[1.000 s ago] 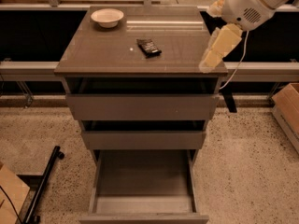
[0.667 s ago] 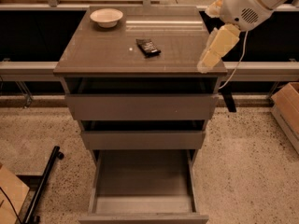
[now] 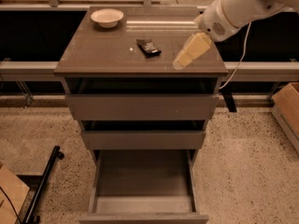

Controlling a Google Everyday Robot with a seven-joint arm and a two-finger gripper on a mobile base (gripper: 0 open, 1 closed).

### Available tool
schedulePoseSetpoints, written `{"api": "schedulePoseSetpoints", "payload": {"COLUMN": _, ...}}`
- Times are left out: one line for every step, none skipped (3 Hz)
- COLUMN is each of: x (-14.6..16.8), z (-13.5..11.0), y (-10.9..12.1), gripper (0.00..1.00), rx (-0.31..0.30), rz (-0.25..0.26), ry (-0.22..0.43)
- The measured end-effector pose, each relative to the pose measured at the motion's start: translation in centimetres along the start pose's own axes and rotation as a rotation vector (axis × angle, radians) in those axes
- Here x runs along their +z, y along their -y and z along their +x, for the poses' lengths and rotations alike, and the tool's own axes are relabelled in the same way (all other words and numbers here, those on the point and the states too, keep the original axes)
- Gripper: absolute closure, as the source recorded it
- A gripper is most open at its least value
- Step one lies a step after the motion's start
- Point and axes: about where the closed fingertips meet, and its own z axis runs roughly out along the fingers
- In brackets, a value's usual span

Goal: Place rxbar chocolate into bottom drawer

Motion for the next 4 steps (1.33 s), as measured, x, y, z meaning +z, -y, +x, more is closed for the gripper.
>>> {"api": "schedulePoseSetpoints", "payload": {"x": 5.3, "z": -0.2, "y": 2.8, "gripper": 0.0, "rx": 0.062, "rz": 0.002, "ry": 0.011}}
{"api": "schedulePoseSetpoints", "payload": {"x": 10.9, "z": -0.3, "y": 5.7, "gripper": 0.0, "rx": 0.119, "rz": -0.013, "ry": 0.034}}
{"api": "schedulePoseSetpoints", "payload": {"x": 10.9, "z": -0.3, "y": 5.7, "gripper": 0.0, "rx": 0.12, "rz": -0.013, "ry": 0.034}}
{"api": "schedulePoseSetpoints", "payload": {"x": 12.3, "z": -1.2, "y": 6.3, "gripper": 0.0, "rx": 0.151, "rz": 0.014, "ry": 0.094}}
